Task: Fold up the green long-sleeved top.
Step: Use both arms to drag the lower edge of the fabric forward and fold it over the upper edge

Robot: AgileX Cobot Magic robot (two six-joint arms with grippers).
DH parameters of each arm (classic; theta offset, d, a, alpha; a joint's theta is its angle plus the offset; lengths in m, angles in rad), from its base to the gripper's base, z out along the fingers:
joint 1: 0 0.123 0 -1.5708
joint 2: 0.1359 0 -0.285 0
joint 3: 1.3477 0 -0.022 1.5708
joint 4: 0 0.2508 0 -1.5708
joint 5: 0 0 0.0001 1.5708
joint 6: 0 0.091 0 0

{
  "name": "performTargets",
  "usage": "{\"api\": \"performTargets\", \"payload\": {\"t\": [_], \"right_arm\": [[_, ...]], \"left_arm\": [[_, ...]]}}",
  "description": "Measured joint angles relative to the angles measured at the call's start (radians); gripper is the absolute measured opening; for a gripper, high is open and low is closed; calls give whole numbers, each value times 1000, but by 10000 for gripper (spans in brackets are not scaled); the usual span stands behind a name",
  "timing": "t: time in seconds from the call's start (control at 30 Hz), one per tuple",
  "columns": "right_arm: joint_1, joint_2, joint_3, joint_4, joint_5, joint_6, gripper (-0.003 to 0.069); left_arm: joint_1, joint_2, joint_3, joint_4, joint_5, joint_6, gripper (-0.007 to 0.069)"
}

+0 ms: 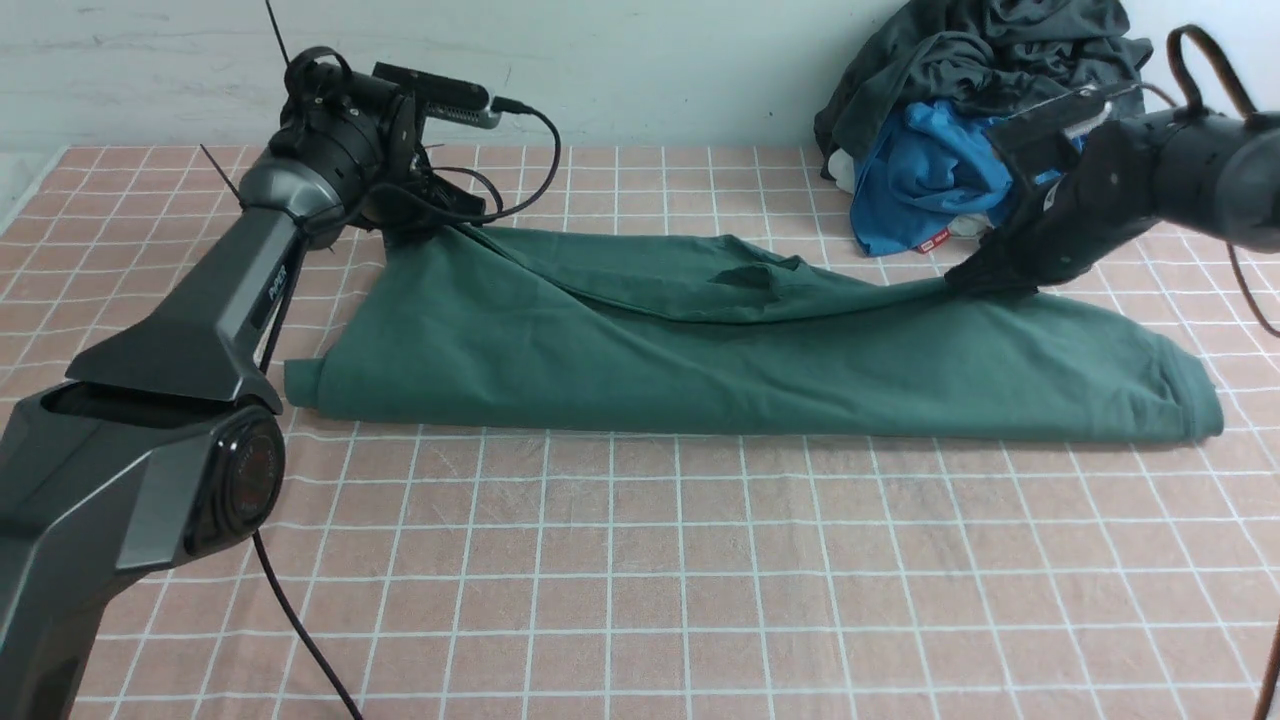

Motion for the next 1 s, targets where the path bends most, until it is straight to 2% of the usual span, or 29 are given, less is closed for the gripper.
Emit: {"api": "performTargets", "payload": {"t": [0.03,0.17,0.23,0.27,0.3,0.33,0.37,0.43,0.47,0.5,0.53,0.6,0.63,0.67,0.7,0.77,0.8,0.83,0.87,0.93,1.0], "right_arm": [[-10,0,-21,-17,29,89,259],[-22,0,-89,-60,90,241,286],[-16,0,-125,-40,135,243,281],[-8,0,-137,-11,161,199,266],[2,-1,-142,33,183,139,247],[25,-1,-147,106,228,-5,202],[32,0,-148,149,242,-79,178],[84,16,-148,323,316,-374,86],[88,19,-148,354,321,-401,70],[117,40,-148,454,343,-598,27],[138,64,-148,525,347,-703,9],[158,100,-148,597,330,-842,-4],[167,128,-148,635,287,-923,-10],[170,147,-148,656,243,-943,-11],[170,164,-152,695,148,-957,-11],[167,196,-159,717,-49,-915,-11],[162,214,-158,731,-155,-864,-11],[161,217,-158,738,-175,-853,-11],[151,232,-158,751,-294,-766,-9],[129,237,-159,754,-379,-666,0],[90,230,-174,743,-358,-582,27]], "left_arm": [[5,2,-13,-3,4,-19,334],[15,-16,-30,-6,11,-22,443],[17,-35,-32,-21,52,-22,464],[19,-45,-33,-30,85,-14,468],[19,-53,-35,-37,115,0,468],[19,-63,-36,-46,167,44,461],[17,-68,-36,-51,195,59,454],[12,-79,-41,-70,280,154,410],[11,-80,-41,-72,284,161,400],[6,-84,-44,-83,299,203,358],[2,-86,-44,-96,301,231,318],[-4,-87,-45,-115,303,252,267],[-8,-87,-45,-132,303,262,215],[-10,-87,-45,-143,303,265,192],[-11,-87,-45,-159,305,269,143],[-13,-90,-45,-176,310,271,90],[-14,-95,-45,-184,311,271,56],[-14,-96,-45,-186,313,271,46],[-14,-101,-45,-192,314,271,22],[-14,-111,-45,-196,314,272,5],[-14,-119,-45,-197,314,272,-3]]}}
